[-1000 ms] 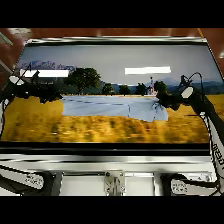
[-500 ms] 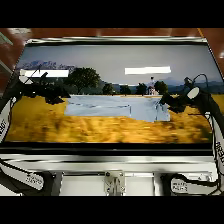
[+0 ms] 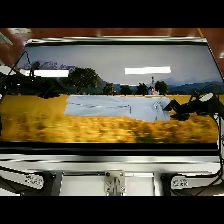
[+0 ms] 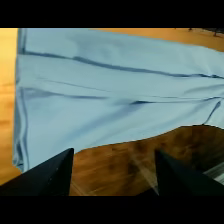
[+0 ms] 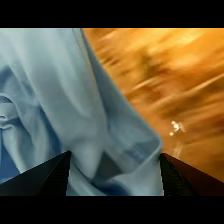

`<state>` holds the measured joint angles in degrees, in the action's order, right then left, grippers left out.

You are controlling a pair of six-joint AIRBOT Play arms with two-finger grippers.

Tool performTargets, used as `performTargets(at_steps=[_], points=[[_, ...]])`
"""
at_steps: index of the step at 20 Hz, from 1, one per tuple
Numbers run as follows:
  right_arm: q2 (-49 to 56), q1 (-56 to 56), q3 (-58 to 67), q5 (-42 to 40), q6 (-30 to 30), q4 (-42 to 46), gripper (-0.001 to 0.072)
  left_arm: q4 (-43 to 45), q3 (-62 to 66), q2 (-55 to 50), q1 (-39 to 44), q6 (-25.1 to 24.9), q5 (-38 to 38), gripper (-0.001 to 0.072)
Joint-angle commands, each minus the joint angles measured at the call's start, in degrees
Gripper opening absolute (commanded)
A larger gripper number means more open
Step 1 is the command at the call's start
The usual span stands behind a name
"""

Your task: Fold the shirts.

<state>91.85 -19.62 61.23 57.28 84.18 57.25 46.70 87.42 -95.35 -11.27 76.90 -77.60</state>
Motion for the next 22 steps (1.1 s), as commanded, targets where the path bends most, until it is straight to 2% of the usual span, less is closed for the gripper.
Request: performTargets(at_steps=[1, 2, 3, 4, 5, 6, 9, 11, 15, 18, 22], points=[[4.98, 1.79, 0.0, -1.03, -4.04, -10.73, 0.0697, -6.1, 0.44, 1.84, 1.9, -1.25, -1.01, 0.061], [5.73, 2.8, 0.0, -0.96, -4.24, -11.08, 0.0694, -7.78, 0.44, 1.95, 2.6, -1.29, -0.46, 0.0609], [5.9, 3.72, 0.0, -0.98, -5.6, -11.06, 0.0601, -9.53, 0.44, 1.95, 3.3, -1.75, 0.09, 0.0609], [5.6, 4.17, 0.02, -0.9, -7.5, -11.37, 0.0386, -11.26, 0.44, 1.95, 4.15, -2.84, 0.87, 0.0608], [4.85, 4.13, 0.02, -0.48, -8.87, -11.72, 0.0207, -12.37, 0.44, 1.9, 5.09, -3.43, 1.9, 0.0608], [3.61, 4.07, 0.02, 0.13, -10.21, -11.89, 0.0067, -12.61, 0.44, 1.81, 6.38, -3.48, 3.69, 0.0608], [-2.71, 3.43, 0.02, 1.33, -11.96, -11.74, 0.0058, -12.66, 0.39, 0.42, 11.74, -3.8, 8.94, 0.0571], [-8.09, 3.26, 0.02, 2.86, -11.3, -11.76, 0.0058, -12.66, 0.39, -1.62, 16.55, -3.78, 11.28, 0.0056], [-17.81, 3.3, 0.0, 10.34, -8.9, -11.76, 0.0058, -12.7, 0.42, -8.02, 27.65, -2.71, 14.32, 0.0041], [-23.71, 3.78, 0.0, 14.27, -6.67, -11.85, 0.0058, -12.79, 0.42, -12.09, 34.97, -3.72, 18.32, 0.0041], [-29.79, 3.76, 0.0, 16.41, -3.74, -11.32, 0.0058, -13.51, 0.42, -14.1, 42.29, -3.56, 22.49, 0.004]])
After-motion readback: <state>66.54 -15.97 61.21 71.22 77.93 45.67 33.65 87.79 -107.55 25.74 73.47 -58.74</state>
